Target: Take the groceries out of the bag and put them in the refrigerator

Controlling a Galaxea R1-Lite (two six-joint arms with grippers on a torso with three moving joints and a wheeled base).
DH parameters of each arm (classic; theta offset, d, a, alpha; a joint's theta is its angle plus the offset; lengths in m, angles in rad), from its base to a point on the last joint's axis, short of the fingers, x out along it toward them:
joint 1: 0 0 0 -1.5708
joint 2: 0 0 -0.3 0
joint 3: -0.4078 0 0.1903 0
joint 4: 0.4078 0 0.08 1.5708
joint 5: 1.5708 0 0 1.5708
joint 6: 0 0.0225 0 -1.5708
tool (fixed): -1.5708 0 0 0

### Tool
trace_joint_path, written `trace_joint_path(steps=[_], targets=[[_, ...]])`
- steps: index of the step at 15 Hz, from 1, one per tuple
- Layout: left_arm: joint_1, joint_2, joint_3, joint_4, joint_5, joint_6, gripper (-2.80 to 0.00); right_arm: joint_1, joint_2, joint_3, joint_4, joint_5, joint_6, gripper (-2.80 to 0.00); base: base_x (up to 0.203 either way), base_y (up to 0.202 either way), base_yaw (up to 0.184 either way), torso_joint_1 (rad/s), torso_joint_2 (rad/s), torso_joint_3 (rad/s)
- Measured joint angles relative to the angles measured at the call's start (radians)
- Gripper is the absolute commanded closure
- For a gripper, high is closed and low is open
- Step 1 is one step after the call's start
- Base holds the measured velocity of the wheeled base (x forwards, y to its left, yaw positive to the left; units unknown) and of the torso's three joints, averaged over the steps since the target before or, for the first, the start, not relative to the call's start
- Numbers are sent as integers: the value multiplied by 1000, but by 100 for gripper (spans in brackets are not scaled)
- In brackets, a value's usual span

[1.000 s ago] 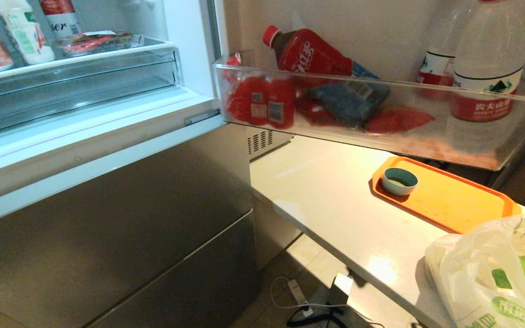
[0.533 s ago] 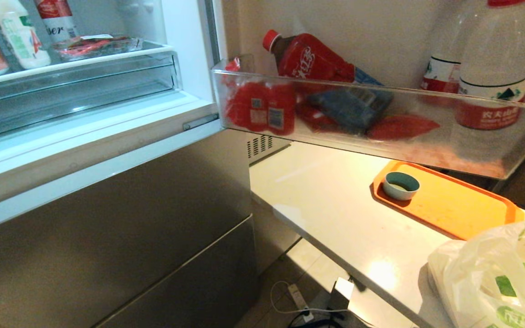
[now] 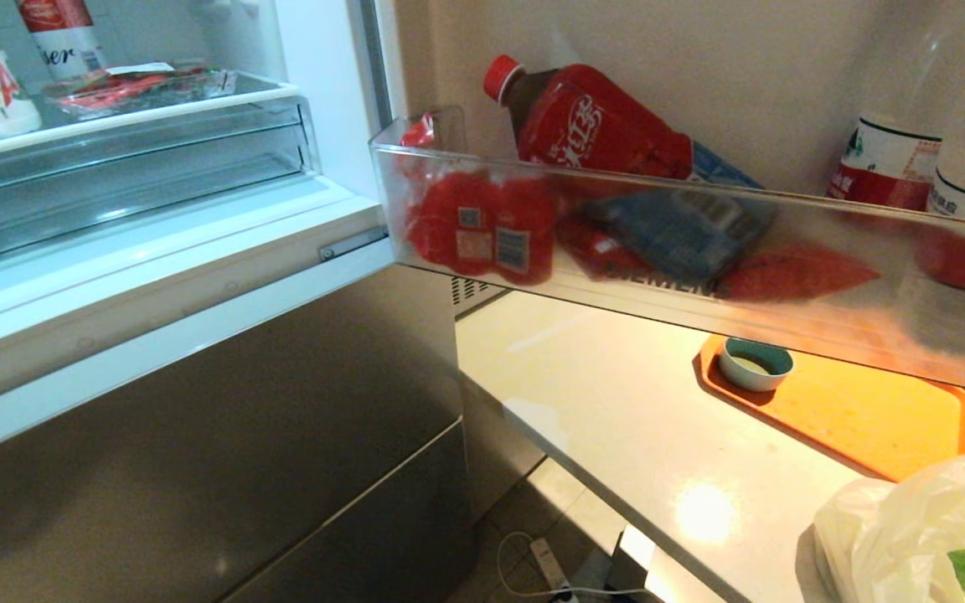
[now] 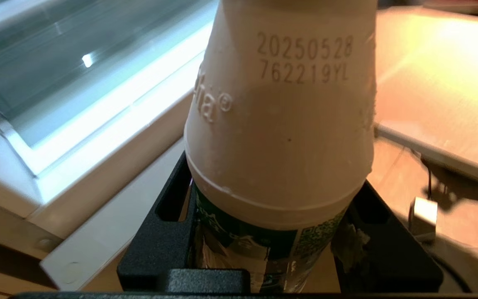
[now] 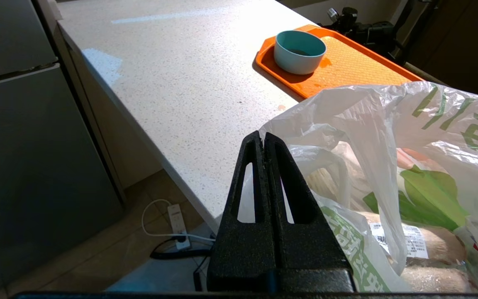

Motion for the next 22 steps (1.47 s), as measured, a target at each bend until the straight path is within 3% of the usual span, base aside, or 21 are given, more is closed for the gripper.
trace_joint_path(steps=[6, 11, 16, 20, 22], targets=[[-1, 58, -28, -90, -10, 27, 0, -1, 0, 0, 0, 0, 1, 0, 0, 0, 0, 0, 0, 0], [-3, 240, -133, -172, -14, 16, 0, 0, 0, 0, 0, 0, 0, 0, 0, 0, 0, 0, 0, 0], [-22, 474, -264, -182, 4, -119, 0, 0, 0, 0, 0, 0, 2, 0, 0, 0, 0, 0, 0, 0], [-41, 647, -414, -184, 79, -222, 0, 0, 0, 0, 0, 0, 1, 0, 0, 0, 0, 0, 0, 0], [-46, 715, -463, -206, 117, -234, 0, -1, 0, 0, 0, 0, 1, 0, 0, 0, 0, 0, 0, 0]])
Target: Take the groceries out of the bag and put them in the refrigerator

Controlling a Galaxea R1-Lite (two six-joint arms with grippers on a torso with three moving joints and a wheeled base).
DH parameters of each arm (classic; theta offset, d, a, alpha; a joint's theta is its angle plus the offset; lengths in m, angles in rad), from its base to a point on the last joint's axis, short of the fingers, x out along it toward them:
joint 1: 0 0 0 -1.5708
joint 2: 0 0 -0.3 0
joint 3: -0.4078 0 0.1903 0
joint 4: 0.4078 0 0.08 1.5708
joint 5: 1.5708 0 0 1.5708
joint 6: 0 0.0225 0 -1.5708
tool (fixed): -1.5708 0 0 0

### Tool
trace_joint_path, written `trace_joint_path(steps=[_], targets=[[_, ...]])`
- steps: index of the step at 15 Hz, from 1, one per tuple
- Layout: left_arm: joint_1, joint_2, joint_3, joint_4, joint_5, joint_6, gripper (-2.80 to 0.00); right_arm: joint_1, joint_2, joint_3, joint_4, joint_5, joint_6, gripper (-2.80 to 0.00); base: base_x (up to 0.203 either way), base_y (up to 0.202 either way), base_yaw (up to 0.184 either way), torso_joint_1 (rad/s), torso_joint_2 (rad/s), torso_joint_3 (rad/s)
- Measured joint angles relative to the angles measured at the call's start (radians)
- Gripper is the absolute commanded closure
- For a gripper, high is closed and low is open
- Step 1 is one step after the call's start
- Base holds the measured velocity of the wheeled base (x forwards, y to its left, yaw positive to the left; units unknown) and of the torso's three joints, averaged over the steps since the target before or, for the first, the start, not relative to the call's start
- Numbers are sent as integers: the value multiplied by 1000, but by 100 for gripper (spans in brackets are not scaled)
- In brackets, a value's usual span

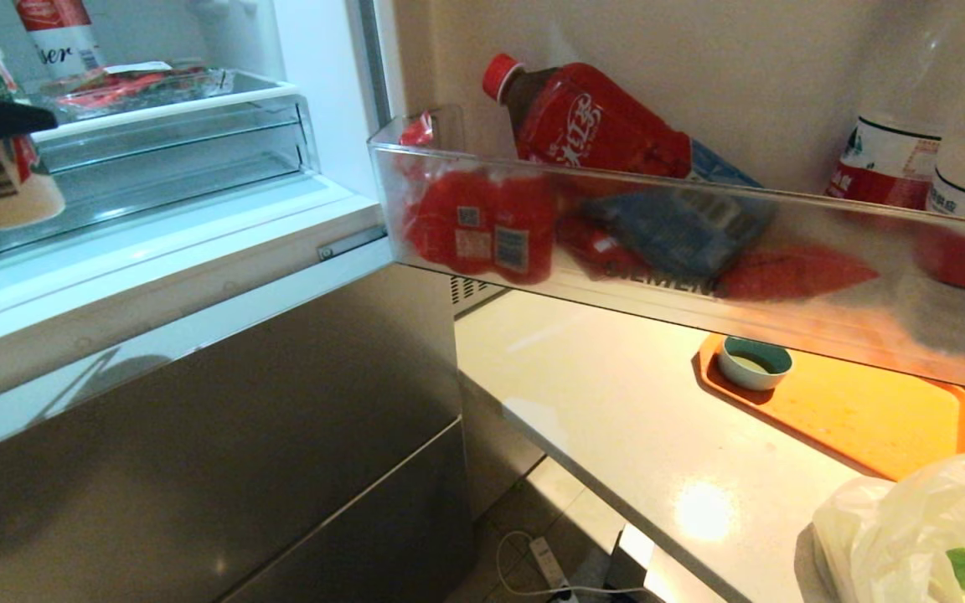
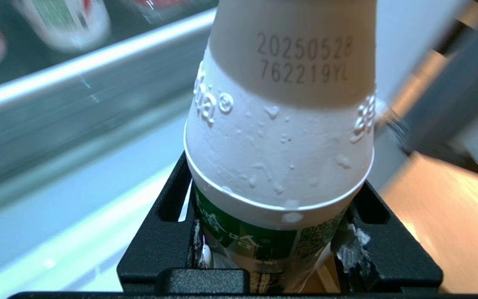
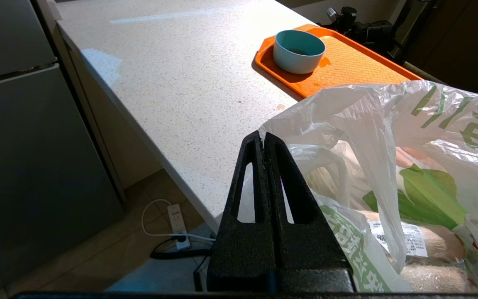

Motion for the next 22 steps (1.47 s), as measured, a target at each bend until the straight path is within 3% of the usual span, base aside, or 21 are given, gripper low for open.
trace_joint_path(steps=[3, 6, 12, 22], targets=[[-1, 92, -58, -85, 72, -1, 0, 0, 0, 0, 0, 0, 0, 0, 0, 0, 0, 0, 0, 0], [1, 157, -122, -90, 107, 6, 0, 1, 0, 0, 0, 0, 0, 0, 0, 0, 0, 0, 0, 0], [48, 210, -212, -90, 110, 53, 0, 0, 0, 0, 0, 0, 0, 0, 0, 0, 0, 0, 0, 0], [91, 275, -272, -100, 114, 49, 0, 0, 0, 0, 0, 0, 0, 0, 0, 0, 0, 0, 0, 0]])
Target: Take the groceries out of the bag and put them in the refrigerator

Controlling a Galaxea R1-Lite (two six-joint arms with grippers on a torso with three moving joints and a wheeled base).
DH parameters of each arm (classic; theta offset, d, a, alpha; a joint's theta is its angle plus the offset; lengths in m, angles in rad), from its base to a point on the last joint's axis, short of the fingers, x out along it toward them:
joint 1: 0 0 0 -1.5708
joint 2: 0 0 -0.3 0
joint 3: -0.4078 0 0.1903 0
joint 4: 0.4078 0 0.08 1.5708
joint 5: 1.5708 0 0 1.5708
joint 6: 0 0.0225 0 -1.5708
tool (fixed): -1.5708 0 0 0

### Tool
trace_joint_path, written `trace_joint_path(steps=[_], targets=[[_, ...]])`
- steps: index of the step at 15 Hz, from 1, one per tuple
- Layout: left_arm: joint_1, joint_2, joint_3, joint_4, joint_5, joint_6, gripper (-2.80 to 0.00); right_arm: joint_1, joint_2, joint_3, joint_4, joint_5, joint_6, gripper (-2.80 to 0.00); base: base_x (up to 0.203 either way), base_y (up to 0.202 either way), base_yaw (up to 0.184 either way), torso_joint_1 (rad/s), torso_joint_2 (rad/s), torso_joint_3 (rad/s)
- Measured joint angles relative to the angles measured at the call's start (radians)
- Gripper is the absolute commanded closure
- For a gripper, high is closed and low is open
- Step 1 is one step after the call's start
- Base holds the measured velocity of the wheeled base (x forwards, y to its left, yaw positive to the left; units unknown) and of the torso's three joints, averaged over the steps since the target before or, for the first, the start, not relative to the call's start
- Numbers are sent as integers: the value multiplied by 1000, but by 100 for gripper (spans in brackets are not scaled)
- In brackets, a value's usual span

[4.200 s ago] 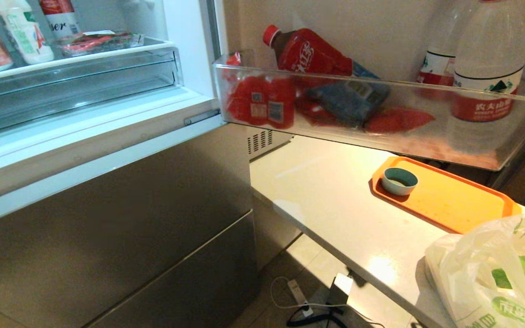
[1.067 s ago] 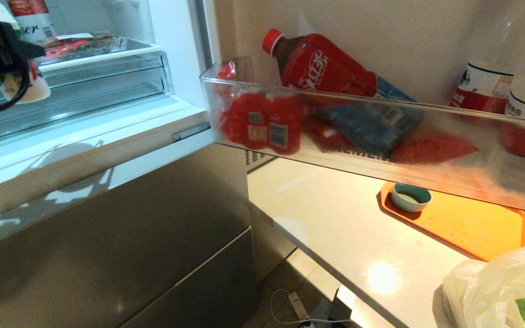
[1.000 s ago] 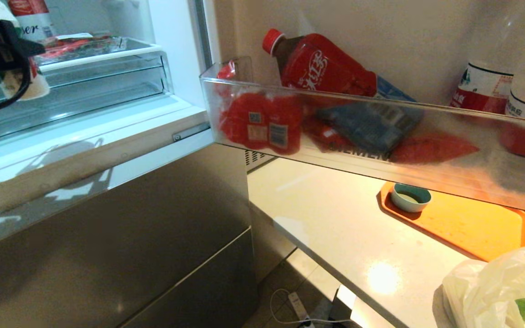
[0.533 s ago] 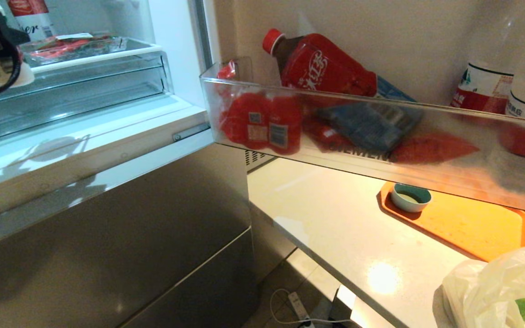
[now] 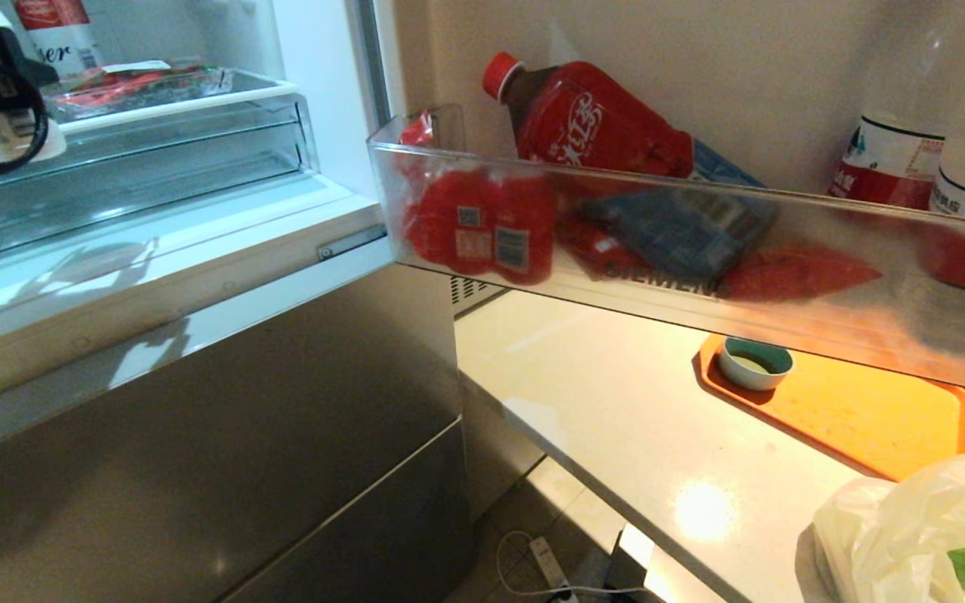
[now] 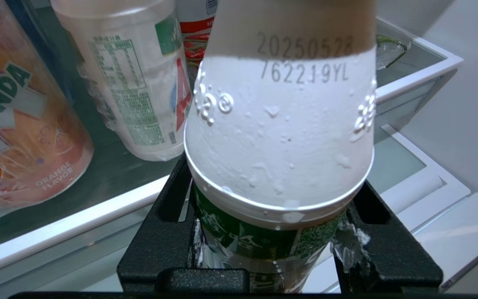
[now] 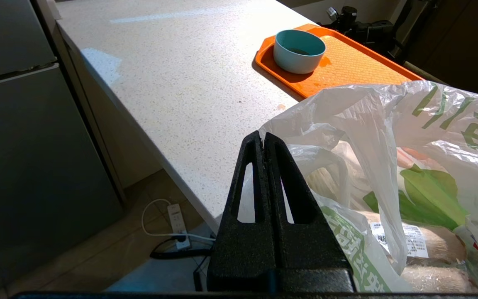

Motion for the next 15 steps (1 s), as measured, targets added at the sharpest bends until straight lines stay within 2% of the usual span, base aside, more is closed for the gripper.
trace_joint_path(steps=[7, 15], targets=[[39, 39, -65, 1, -2, -2, 0, 0, 0, 0, 0, 0, 0, 0, 0, 0, 0, 0, 0, 0], [45, 70, -96, -39, 1, -14, 0, 0, 0, 0, 0, -1, 0, 0, 0, 0, 0, 0, 0, 0]])
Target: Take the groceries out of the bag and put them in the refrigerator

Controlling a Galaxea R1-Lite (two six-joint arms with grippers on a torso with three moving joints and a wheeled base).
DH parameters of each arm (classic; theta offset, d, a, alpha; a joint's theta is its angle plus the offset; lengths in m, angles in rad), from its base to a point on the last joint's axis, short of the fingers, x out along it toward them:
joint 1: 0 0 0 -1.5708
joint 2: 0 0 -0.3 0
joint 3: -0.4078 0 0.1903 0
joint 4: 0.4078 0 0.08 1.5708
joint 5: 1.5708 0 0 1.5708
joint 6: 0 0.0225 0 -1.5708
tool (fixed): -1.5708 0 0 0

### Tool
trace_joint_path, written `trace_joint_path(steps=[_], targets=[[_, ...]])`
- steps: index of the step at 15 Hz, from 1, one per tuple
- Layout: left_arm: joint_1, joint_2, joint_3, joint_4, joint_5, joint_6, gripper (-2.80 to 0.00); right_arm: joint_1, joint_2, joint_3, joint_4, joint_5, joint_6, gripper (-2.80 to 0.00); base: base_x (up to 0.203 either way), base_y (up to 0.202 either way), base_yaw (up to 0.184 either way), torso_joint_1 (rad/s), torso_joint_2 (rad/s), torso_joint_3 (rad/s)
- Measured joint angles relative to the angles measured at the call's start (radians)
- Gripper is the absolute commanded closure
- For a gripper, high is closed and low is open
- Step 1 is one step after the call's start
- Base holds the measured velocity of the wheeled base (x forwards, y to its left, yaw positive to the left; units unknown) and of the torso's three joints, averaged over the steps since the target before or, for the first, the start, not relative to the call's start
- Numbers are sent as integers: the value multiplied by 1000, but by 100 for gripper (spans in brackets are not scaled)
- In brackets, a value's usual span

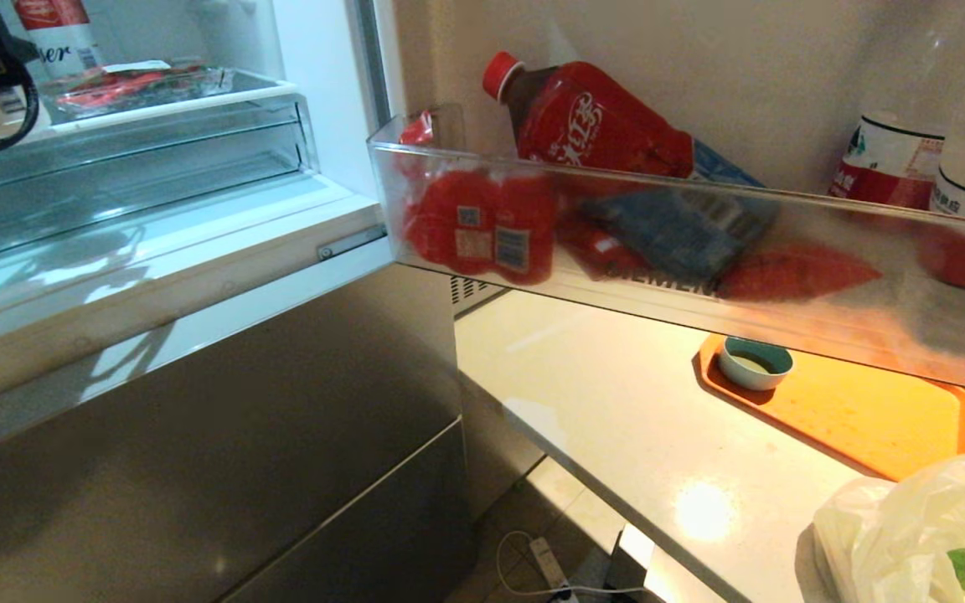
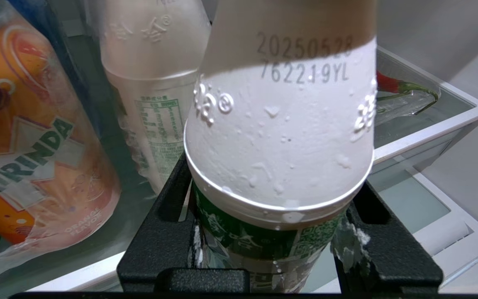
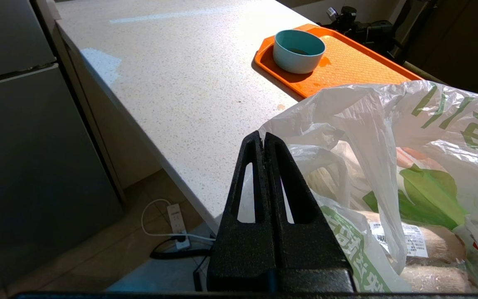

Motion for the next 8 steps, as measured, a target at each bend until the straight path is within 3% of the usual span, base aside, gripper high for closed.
trace_joint_path(steps=[8], targets=[[40, 21, -1, -36, 0, 1, 0, 0, 0, 0, 0, 1, 0, 0, 0, 0, 0, 0, 0, 0]])
